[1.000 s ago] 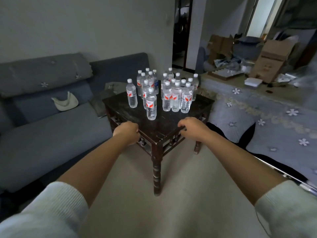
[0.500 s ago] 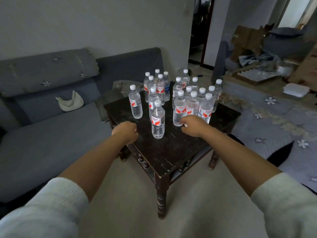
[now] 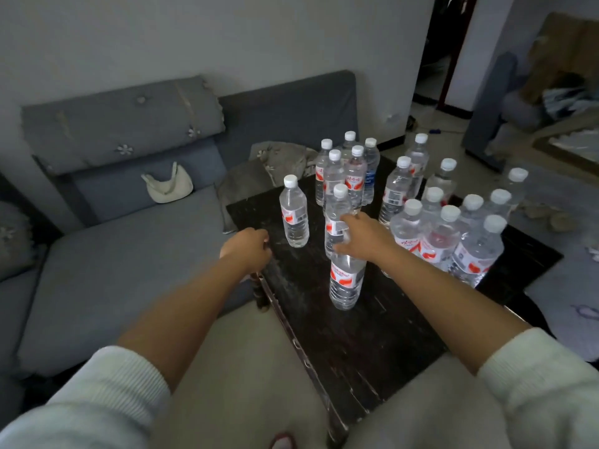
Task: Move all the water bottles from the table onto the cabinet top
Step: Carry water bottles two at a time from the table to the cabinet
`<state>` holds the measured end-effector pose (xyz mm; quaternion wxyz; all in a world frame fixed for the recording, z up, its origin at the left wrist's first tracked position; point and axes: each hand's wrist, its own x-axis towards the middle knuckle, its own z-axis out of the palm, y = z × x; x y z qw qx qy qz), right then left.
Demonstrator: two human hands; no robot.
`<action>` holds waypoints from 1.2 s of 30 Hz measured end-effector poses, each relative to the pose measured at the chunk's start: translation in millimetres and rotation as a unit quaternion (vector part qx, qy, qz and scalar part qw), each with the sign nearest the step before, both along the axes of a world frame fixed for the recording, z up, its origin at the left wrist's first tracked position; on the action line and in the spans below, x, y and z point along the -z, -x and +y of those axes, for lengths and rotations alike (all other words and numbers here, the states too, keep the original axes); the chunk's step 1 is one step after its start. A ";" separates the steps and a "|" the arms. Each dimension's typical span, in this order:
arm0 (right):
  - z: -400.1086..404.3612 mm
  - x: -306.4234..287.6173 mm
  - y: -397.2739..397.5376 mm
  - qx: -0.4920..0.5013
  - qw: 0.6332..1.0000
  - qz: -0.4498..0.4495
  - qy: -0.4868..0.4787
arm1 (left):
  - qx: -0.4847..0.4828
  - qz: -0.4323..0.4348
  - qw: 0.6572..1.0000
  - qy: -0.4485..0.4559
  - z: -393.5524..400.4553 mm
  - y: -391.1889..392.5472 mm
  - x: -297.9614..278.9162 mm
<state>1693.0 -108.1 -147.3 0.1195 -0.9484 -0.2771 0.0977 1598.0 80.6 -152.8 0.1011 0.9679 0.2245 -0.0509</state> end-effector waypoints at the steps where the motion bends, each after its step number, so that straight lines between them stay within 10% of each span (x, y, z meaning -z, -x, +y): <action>1: 7.6 3.9 -6.9 0.003 1.000 0.015 0.016 | 0.005 -0.003 1.000 -0.001 10.5 -12.3 -1.4; 9: 32.1 5.7 -34.0 -0.036 0.985 0.091 0.142 | 0.102 -0.048 0.993 0.038 61.6 -110.1 -4.1; 21: 32.2 23.9 -30.7 0.078 0.993 0.069 0.048 | 0.226 -0.003 0.974 -0.033 70.8 -198.9 20.3; 36: -14.0 12.3 7.1 0.178 0.977 0.084 -0.077 | 0.293 -0.026 0.950 0.105 8.7 -114.3 -8.6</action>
